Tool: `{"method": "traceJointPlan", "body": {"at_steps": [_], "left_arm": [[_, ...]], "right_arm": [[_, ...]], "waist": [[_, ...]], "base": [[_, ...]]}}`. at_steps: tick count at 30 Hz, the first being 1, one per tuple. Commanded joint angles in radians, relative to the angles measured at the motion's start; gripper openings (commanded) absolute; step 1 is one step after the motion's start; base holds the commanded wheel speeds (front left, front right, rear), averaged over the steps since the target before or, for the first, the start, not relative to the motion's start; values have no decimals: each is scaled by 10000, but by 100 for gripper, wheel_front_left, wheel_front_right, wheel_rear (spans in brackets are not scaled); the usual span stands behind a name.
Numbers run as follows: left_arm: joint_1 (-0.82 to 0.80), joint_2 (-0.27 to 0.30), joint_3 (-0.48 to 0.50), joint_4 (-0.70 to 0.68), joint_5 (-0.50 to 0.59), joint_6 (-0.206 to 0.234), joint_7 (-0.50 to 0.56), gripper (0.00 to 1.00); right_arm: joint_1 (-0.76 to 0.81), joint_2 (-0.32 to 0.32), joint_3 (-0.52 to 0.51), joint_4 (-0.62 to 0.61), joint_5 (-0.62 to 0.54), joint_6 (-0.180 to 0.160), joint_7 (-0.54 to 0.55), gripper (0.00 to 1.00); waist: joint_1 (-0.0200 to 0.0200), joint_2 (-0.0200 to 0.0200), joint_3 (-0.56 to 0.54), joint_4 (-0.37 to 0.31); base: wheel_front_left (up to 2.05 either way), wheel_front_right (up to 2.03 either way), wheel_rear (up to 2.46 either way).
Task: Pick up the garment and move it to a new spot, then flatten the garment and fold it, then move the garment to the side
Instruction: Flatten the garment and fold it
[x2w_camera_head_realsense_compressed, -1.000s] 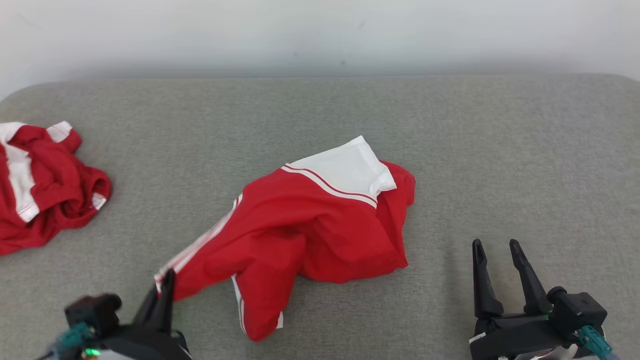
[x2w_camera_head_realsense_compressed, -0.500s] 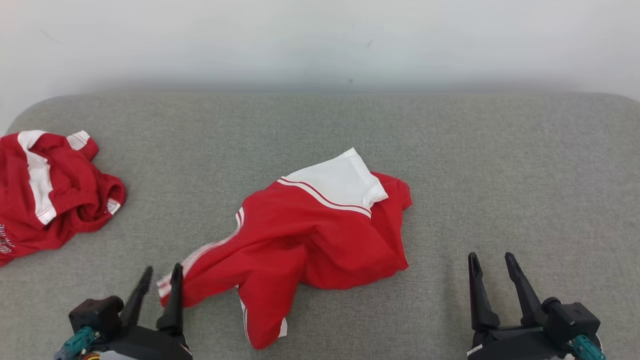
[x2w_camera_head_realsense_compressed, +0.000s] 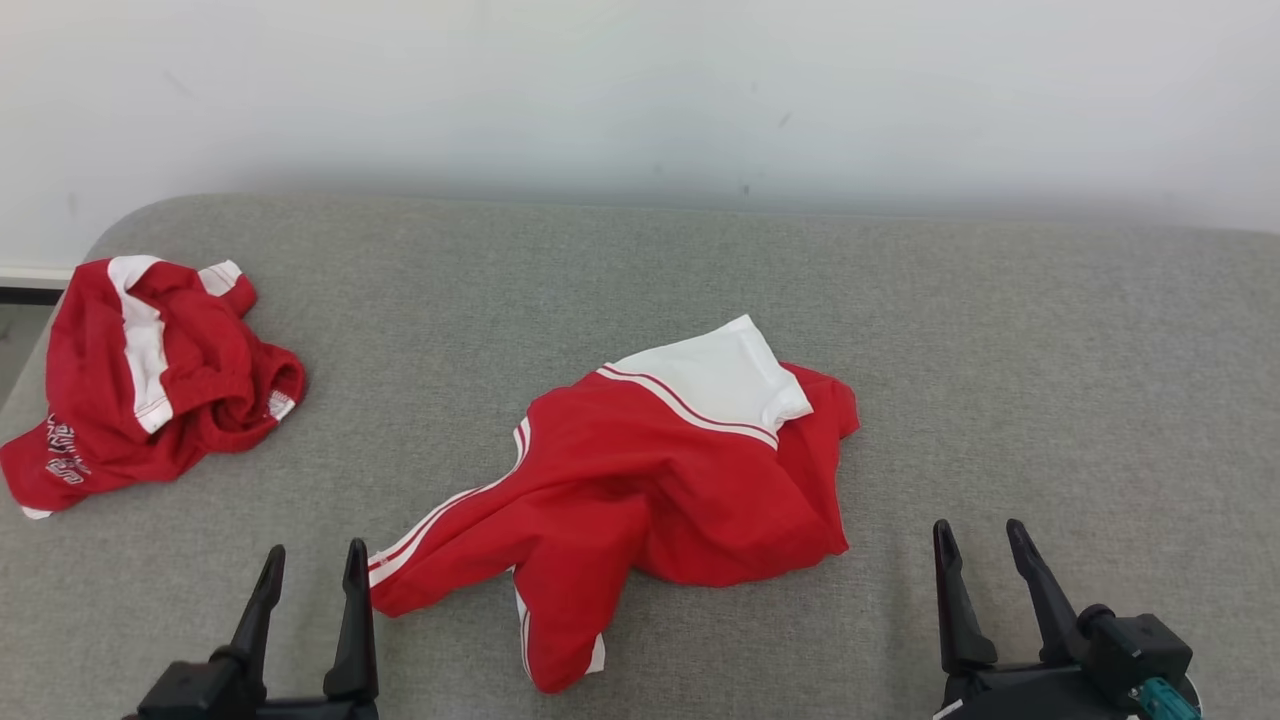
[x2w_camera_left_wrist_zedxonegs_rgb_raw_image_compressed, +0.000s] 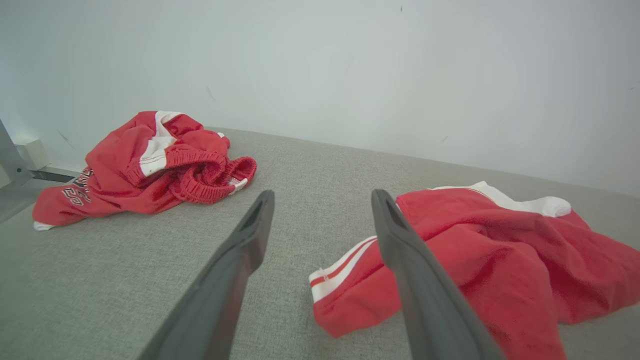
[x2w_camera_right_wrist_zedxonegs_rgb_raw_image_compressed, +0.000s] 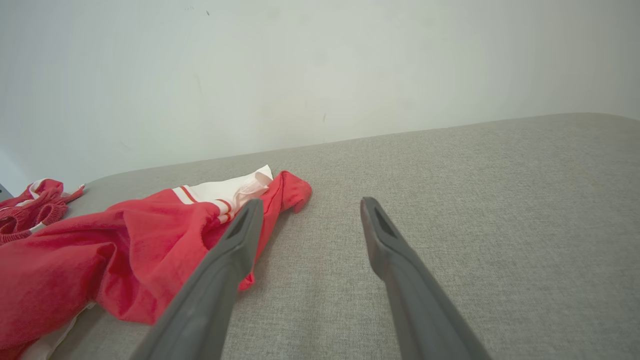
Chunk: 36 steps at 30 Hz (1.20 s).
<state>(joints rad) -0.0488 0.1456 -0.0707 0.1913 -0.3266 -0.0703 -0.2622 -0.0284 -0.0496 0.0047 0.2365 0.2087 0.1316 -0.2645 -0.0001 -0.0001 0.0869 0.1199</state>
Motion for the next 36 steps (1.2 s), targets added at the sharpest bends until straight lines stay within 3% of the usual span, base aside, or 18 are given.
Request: {"method": "traceJointPlan", "body": {"at_steps": [1,13,28,29,30,31,36], "left_arm": [[179,-169,240,-105,274,-100,-14,100],[203,-844,851,86,1011,-590,-14,100],[-77,-959,138,66,960,-595,-17,100],[-91,-959,104,79,937,-595,-15,100],[-90,-957,113,94,911,-595,-17,100],[-82,-956,127,107,883,-596,-15,100],[172,-961,273,124,839,-596,-17,100]], "right_arm": [[-93,-12,-18,22,-81,-19,-22,100],[-872,-12,414,1045,-246,-19,-22,100],[-3795,-257,1,5912,-854,-19,-21,100],[-3908,-273,60,6210,-872,-19,-21,94],[-3997,-257,135,6434,-791,-19,-21,39],[-4063,-251,177,6565,-668,-19,-21,0],[-4028,-376,133,6139,-326,-19,-24,0]], "waist": [[1,1,14,72],[1,1,72,611],[1,1,423,1625],[1,1,427,1667],[1,1,422,1686],[1,1,415,1693],[1,1,270,1455]], "base": [[0,0,0],[0,0,0],[0,0,0],[0,0,0],[0,0,0],[0,0,0],[0,0,0]]}}
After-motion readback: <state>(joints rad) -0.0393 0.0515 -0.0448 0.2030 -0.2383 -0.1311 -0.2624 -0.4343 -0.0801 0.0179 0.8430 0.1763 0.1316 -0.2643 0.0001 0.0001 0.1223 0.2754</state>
